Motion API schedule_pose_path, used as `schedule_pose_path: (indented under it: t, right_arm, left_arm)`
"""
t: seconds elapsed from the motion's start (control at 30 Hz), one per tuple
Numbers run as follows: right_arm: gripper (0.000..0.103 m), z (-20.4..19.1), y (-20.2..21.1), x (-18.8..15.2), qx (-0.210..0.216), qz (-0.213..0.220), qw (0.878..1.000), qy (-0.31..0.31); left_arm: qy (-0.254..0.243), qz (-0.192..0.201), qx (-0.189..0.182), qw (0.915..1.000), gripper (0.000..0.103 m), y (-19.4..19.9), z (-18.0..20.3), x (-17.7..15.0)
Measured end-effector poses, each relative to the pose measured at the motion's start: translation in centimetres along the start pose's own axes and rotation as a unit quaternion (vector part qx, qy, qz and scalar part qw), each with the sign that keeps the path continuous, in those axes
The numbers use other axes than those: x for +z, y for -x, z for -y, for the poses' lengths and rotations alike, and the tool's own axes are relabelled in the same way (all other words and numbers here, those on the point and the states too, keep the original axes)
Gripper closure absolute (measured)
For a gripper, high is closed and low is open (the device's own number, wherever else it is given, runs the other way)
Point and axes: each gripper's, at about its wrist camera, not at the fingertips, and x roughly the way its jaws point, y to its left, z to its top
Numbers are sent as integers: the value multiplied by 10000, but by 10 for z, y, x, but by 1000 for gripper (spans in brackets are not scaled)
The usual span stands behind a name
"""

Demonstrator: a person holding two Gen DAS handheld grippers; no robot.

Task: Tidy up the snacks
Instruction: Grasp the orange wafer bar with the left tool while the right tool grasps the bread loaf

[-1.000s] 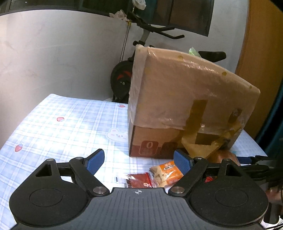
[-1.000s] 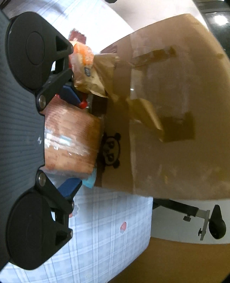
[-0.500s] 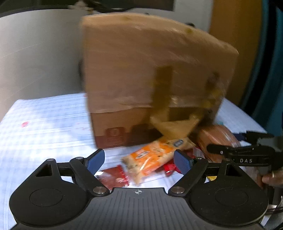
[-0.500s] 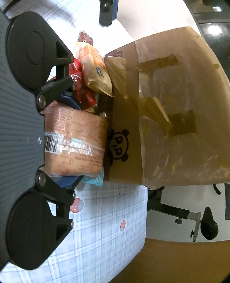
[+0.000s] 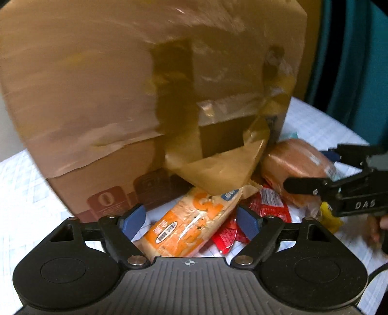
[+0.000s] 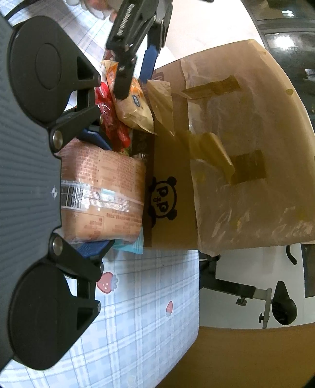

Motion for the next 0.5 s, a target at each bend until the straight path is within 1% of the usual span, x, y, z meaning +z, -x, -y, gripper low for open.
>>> schedule_pose_path:
  t: [0.07, 0.17, 0.33, 0.4, 0.5]
  right_arm:
    - [26, 1, 0, 0, 27, 9, 10000, -32]
    - [26, 2, 0, 0, 37, 21, 10000, -47]
    - [26, 4, 1, 0, 69, 33, 9999, -76]
    - [26, 4, 1, 0, 77, 37, 9999, -90]
    - [26, 4, 0, 0, 86, 42, 9999, -101]
  left_arm:
    - [92, 24, -50, 9999, 26, -4, 0, 1]
    - [432, 59, -193, 9989, 31, -7, -2, -1]
    - [469, 205, 85, 9987, 36, 3, 5, -14]
    - [571, 229, 137, 9980, 37, 8, 5, -17]
    - [697, 277, 105, 9971, 37, 20, 6, -23]
